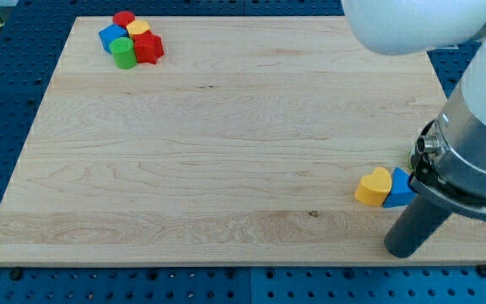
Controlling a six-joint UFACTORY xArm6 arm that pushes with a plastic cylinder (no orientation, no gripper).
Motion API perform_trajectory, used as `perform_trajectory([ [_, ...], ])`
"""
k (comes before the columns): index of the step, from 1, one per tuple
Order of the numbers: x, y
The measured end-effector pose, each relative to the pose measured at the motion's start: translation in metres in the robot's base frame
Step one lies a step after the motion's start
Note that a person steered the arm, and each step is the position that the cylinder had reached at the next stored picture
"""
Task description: Nudge the blue triangle a bit
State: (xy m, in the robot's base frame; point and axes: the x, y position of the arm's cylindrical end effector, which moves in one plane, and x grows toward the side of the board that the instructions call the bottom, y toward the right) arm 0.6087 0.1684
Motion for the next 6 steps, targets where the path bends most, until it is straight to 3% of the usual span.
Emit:
perform_trajectory([
  [4,-0.084,-0.006],
  [6,-0.094,-0.051],
])
